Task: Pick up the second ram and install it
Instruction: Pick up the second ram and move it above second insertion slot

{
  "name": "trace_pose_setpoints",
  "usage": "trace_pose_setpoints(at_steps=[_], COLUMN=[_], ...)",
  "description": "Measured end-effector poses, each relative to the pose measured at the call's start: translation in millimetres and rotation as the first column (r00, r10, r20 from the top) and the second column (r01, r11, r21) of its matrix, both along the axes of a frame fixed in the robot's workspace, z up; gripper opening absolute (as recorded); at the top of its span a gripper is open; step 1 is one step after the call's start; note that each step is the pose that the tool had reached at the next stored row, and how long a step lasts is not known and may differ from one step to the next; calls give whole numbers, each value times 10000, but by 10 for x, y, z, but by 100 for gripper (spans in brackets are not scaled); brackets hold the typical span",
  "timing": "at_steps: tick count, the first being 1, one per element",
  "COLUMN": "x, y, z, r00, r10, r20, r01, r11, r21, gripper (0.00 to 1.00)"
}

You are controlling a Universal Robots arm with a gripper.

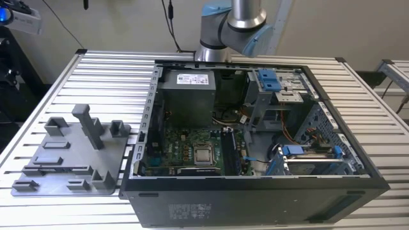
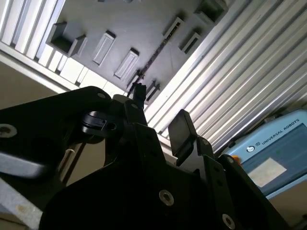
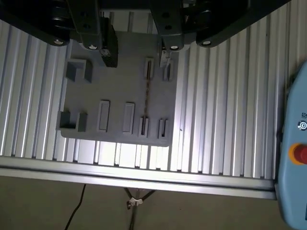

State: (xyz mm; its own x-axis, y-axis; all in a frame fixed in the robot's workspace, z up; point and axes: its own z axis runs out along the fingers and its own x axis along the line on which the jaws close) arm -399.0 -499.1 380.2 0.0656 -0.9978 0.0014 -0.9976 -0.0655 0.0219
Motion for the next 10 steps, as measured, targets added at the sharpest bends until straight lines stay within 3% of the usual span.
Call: trace_pose_setpoints(at_steps=[10], x=[-1], y=[-1], z=[-119], r00=[9999], r10=[-157], r20=[-2], r01=[157], r11=[9999], r21=[1], gripper=[48])
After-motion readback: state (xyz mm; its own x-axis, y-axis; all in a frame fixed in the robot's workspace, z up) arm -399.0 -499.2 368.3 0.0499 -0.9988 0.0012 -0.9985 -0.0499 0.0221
